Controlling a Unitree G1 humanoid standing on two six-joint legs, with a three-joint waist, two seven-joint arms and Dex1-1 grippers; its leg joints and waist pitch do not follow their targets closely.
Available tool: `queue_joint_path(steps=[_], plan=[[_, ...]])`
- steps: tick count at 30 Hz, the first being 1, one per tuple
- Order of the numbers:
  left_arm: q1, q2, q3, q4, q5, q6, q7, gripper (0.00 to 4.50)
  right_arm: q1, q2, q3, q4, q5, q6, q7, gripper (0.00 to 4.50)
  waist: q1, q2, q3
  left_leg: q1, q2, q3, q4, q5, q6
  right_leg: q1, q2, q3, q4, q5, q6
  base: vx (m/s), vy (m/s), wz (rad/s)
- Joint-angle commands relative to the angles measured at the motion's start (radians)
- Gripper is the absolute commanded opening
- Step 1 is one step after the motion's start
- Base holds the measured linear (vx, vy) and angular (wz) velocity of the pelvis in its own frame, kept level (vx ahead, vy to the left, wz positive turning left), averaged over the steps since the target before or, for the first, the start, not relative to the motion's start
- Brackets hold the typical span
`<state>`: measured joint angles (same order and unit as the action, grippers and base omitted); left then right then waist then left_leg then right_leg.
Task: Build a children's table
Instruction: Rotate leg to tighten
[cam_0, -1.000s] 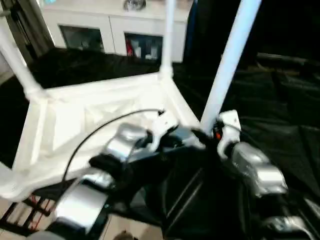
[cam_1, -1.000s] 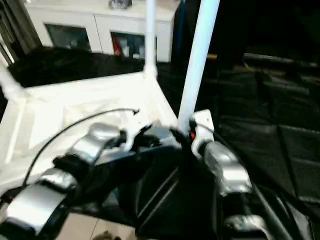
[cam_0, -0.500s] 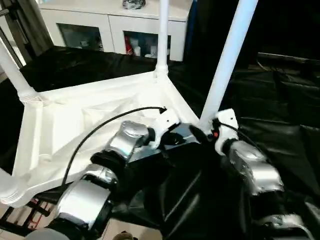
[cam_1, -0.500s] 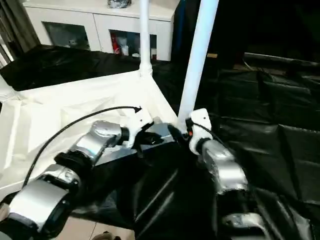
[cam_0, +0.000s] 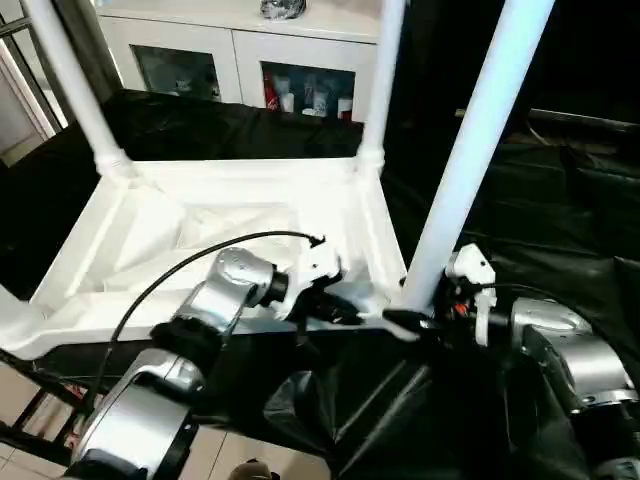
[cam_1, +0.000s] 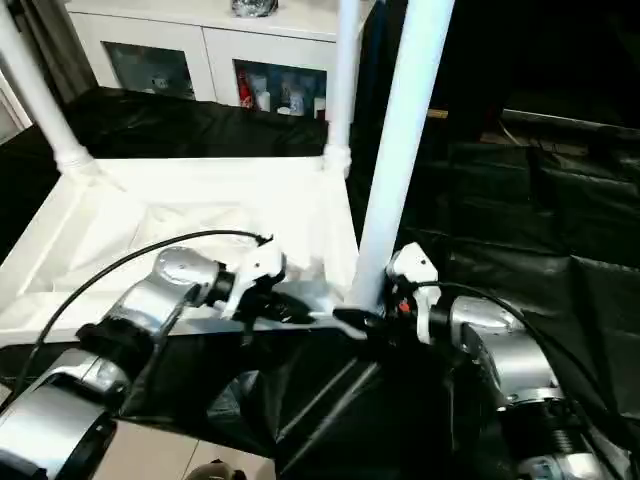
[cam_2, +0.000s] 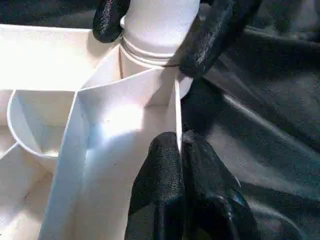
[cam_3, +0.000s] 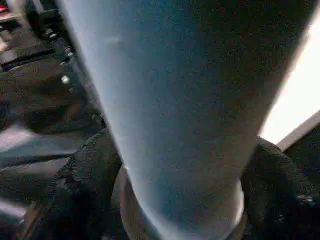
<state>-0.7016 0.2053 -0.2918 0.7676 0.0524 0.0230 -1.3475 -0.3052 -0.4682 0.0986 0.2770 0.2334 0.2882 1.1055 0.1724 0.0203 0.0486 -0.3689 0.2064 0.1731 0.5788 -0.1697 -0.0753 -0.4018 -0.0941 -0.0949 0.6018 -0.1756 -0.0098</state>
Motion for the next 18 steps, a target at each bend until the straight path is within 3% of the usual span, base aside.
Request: queue_joint_path(steps=[1,4,11,18], plan=[[-0.002,0.002,-0.013,-0.093,-0.054,-0.007,-0.074,0.0,0.008,-0.007,0.024,-0.024,0.02,0.019,0.045,3.05,-0.003,-0.011,-0.067,0.008,0.033,-0.004,-0.063,-0.206,0.062,0.056,-0.063,0.049,-0.069,-0.194,-0.211,0.0,0.0,0.0],[0.011,0.014,-0.015,-0.113,-0.055,0.002,-0.091,0.0,0.009,-0.008,0.027,-0.029,0.023,0.023,0.059,2.85,-0.004,-0.01,-0.067,0.009,0.032,-0.002,-0.062,-0.205,0.064,0.053,-0.062,0.048,-0.069,-0.189,-0.219,0.0,0.0,0.0],[0.02,0.019,-0.018,-0.133,-0.056,0.014,-0.09,0.0,0.019,0.0,0.045,-0.043,0.026,0.031,0.069,2.61,-0.003,-0.014,-0.067,0.008,0.031,-0.003,-0.063,-0.204,0.053,0.055,-0.064,0.049,-0.071,-0.226,-0.198,0.0,0.0,0.0],[-0.01,-0.036,0.005,-0.077,-0.045,0.025,0.038,0.0,0.009,0.077,0.025,0.004,-0.01,0.017,-0.079,2.61,-0.011,-0.017,-0.065,0.007,0.027,-0.004,-0.065,-0.209,0.04,0.051,-0.063,0.048,-0.074,-0.251,-0.189,0.0,0.0,0.0]])
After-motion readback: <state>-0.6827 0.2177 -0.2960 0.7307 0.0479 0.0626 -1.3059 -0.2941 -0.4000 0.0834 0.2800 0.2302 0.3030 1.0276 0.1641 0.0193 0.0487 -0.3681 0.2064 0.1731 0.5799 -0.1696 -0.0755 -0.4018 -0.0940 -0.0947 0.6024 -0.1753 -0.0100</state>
